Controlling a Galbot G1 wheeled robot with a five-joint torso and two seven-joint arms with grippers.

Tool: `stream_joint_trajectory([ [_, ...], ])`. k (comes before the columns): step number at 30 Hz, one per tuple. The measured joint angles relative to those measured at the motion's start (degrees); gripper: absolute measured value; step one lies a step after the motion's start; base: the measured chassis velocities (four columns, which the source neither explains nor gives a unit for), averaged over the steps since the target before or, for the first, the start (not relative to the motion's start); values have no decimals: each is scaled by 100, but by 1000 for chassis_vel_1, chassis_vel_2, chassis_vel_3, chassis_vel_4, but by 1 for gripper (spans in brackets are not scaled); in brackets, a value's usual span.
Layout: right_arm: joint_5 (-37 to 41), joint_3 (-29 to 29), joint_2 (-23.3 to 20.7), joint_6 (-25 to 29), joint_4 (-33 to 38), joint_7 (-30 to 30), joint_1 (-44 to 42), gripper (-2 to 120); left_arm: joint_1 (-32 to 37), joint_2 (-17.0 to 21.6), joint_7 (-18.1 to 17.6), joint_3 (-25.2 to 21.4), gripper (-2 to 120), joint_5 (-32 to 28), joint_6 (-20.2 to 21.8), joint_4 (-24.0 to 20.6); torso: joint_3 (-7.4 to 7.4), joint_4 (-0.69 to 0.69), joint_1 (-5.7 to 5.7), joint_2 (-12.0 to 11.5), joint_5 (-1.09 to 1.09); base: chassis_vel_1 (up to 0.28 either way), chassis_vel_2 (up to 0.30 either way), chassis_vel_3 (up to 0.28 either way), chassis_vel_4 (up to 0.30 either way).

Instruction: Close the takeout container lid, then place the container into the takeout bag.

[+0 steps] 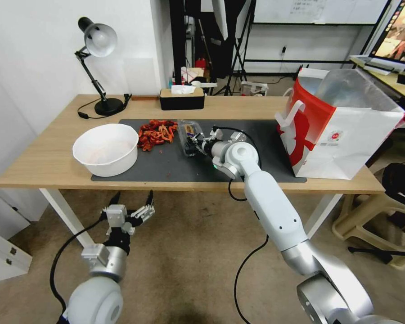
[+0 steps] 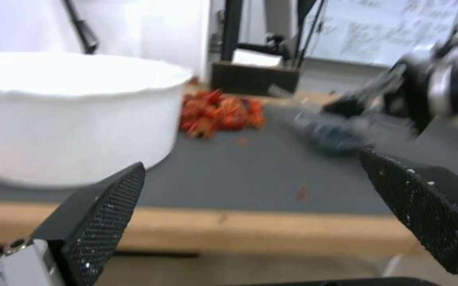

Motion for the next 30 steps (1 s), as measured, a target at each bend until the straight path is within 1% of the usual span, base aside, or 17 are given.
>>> stream_joint_trajectory([
  [1, -14, -2, -12, -18, 10, 45, 0, 0, -100, 120, 34, 32, 100, -236, 12, -53, 0, -1, 0, 0, 1, 0, 0, 0, 0],
  [2, -14, -2, -12, -18, 10, 45, 0, 0, -100, 120, 34, 32, 100, -236, 12, -53, 0, -1, 0, 0, 1, 0, 0, 0, 0],
  [5, -30, -14, -52, -65, 66, 171, 2, 0, -404, 468, 61, 135, 100, -997, 198, -276, 0, -1, 0, 0, 1, 0, 0, 0, 0],
  [6, -30, -14, -52, -65, 66, 171, 2, 0, -404, 468, 61, 135, 100, -997, 198, -276, 0, -1, 0, 0, 1, 0, 0, 0, 0],
  [8, -24, -23, -88, -97, 101, 195, 2, 0, -637, 707, 45, 211, 100, -1727, 365, -445, 0, -1, 0, 0, 0, 0, 0, 0, 0],
  [9, -24, -23, -88, -97, 101, 195, 2, 0, -637, 707, 45, 211, 100, -1727, 365, -445, 0, -1, 0, 0, 0, 0, 0, 0, 0],
  [12, 9, -20, -124, -160, 121, 241, -1, 0, -978, 985, -70, 282, 100, -2633, 578, -594, 0, -1, 0, 0, 0, 0, 0, 0, 0],
  [13, 9, -20, -124, -160, 121, 241, -1, 0, -978, 985, -70, 282, 100, -2633, 578, -594, 0, -1, 0, 0, 0, 0, 0, 0, 0],
  [15, 35, -15, -141, -212, 135, 284, -11, 0, -1264, 1161, -245, 322, 100, -3185, 749, -596, 0, -1, 0, 0, 0, 0, 0, 0, 0],
  [16, 39, -15, -145, -229, 142, 299, -14, 0, -1400, 1232, -304, 322, 100, -3428, 867, -580, 0, -1, 0, 0, 1, 0, 0, 0, 0],
  [17, 39, -15, -145, -229, 142, 299, -14, 0, -1400, 1232, -304, 322, 100, -3428, 867, -580, 0, -1, 0, 0, 1, 0, 0, 0, 0],
  [20, 53, -15, -152, -274, 144, 346, -14, 0, -1984, 1422, -519, 380, 100, -4297, 1073, -443, 0, 0, 0, 0, 0, 0, 0, 0, 0],
  [21, 53, -15, -152, -274, 144, 346, -14, 0, -1984, 1422, -519, 380, 100, -4297, 1073, -443, 0, 0, 0, 0, 0, 0, 0, 0, 0],
  [25, 64, -34, -177, -286, 147, 361, 10, 0, -2866, 1556, -581, 550, 100, -5022, 1147, -93, 0, -3, 0, 0, 0, 0, 0, 0, 0],
  [26, 64, -34, -177, -286, 147, 361, 10, 0, -2866, 1556, -581, 550, 100, -5022, 1147, -93, 0, -3, 0, 0, 0, 0, 0, 0, 0],
  [28, 76, -81, -159, -297, 129, 368, 52, 0, -3162, 1596, -589, 571, 100, -5354, 1222, 104, 0, -4, 1, 0, 0, 0, 0, 0, 0],
  [30, 81, -129, -128, -309, 96, 368, 86, 0, -3278, 1609, -585, 571, 100, -5521, 1261, 210, 1, 0, 1, 0, 0, 0, 0, 0, 0],
])
